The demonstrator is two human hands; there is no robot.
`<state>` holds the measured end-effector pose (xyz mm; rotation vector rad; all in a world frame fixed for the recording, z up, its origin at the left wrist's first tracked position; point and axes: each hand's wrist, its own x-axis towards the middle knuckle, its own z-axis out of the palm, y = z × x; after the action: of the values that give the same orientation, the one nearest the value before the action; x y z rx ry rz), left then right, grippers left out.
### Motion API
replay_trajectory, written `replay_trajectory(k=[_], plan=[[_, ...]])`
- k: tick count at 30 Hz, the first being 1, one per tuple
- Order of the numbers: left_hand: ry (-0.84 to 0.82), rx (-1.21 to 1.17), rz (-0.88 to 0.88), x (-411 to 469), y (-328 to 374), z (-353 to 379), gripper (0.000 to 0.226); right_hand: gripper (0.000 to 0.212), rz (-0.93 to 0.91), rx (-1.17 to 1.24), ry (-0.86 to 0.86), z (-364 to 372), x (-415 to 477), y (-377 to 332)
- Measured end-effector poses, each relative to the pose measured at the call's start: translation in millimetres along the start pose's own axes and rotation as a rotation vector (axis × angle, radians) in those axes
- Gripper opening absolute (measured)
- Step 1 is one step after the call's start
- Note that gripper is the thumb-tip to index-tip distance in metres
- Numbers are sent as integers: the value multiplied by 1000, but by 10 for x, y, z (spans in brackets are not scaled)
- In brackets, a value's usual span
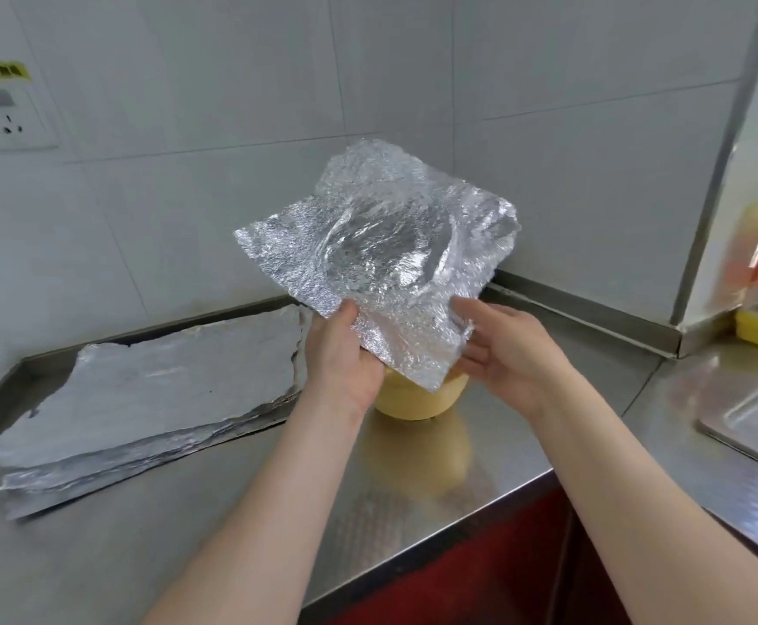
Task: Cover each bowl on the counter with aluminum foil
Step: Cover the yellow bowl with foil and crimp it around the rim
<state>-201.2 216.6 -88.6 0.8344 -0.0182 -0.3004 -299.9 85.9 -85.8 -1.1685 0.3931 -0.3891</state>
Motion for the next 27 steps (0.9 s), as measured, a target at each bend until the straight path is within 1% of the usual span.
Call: replay_trajectory(k=[2, 4, 5, 6, 7, 8, 9, 10, 11, 12, 13, 15, 16, 17, 19, 22, 25, 27], plan=[[-6, 31, 8, -42, -53, -4, 19, 65, -66, 33, 125, -43, 96, 5], [-17, 67, 35, -12, -43, -54, 34, 56, -118, 52, 185, -111, 159, 2], [-21, 89, 50, 11, -21, -79, 45, 53, -138, 35, 204, -152, 186, 4], [-18, 113, 65, 36, 16, -114, 50, 51, -154, 3, 221, -196, 214, 15], [-25, 146, 79, 36, 65, -137, 48, 50, -160, -37, 233, -243, 231, 24], [-52, 180, 93, 30, 116, -159, 39, 49, -157, -63, 240, -304, 270, 37], [-96, 225, 102, 18, 167, -191, 32, 49, -142, -77, 243, -366, 304, 53], [-144, 274, 111, 6, 210, -232, 29, 48, -116, -64, 246, -431, 326, 67], [-169, 345, 127, 5, 245, -287, 29, 48, -78, -35, 250, -500, 353, 83], [-158, 435, 151, 4, 253, -349, 32, 45, -33, -1, 255, -567, 370, 100], [-112, 565, 188, 30, 246, -422, 33, 40, 8, 25, 249, -617, 374, 110], [-35, 863, 240, 67, 169, -547, 26, 30, 54, 54, 201, -686, 385, 127], [-40, 991, 236, 59, 110, -583, 22, 26, 61, 50, 177, -692, 382, 121], [-61, 1063, 216, 51, 51, -604, 20, 26, 66, 31, 159, -695, 390, 115], [-73, 1055, 154, 47, -27, -599, 16, 35, 71, -29, 141, -702, 411, 92], [-50, 1013, 131, 28, -21, -575, 16, 46, 88, -112, 113, -725, 445, 32], [-63, 984, 124, -65, 12, -609, 12, 39, 82, -189, 67, -705, 430, -52], [-81, 936, 104, -175, 41, -663, 10, 43, 73, -234, 35, -677, 436, -76]])
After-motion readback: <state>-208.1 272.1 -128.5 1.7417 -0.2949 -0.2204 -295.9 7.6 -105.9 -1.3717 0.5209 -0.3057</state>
